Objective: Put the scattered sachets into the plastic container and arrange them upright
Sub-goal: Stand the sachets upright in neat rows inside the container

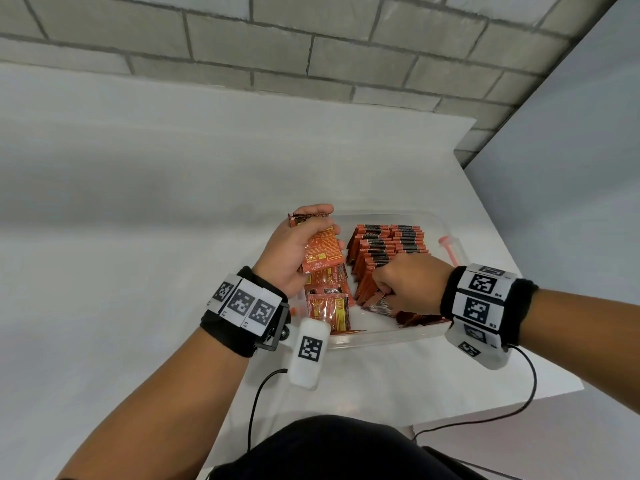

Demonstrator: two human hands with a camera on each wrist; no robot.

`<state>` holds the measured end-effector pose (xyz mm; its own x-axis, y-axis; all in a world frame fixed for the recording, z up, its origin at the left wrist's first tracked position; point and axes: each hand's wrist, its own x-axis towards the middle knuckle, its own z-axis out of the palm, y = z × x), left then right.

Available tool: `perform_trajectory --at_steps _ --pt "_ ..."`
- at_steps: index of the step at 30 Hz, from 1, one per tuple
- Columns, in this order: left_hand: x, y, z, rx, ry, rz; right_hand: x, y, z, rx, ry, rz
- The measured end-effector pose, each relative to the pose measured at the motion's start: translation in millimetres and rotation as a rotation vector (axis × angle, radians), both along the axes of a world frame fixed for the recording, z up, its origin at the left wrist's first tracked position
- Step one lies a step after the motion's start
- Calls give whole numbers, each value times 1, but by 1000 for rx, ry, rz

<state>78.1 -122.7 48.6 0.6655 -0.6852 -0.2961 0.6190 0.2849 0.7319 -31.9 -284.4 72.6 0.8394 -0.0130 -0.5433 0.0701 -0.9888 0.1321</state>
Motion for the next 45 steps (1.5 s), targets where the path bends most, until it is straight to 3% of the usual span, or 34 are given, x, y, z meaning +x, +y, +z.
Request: perform_trajectory --at_steps 21,28,34,38,41,45 --pt "0 0 -2 -9 -3 -2 6 4 3 -73 4 66" --pt "0 1 -2 -11 47 -28 3 2 9 -14 -91 17" --pt "-2 0 -1 33 35 -77 4 -12 35 156 -318 -195" --pt "-8 -3 5 17 -37 -166 -2 -16 43 496 -493 -422" --pt "-14 -5 9 3 -87 -222 -3 -7 46 747 -509 -533" --pt "-21 -9 12 -12 -94 -223 -5 -2 43 922 -479 -567"
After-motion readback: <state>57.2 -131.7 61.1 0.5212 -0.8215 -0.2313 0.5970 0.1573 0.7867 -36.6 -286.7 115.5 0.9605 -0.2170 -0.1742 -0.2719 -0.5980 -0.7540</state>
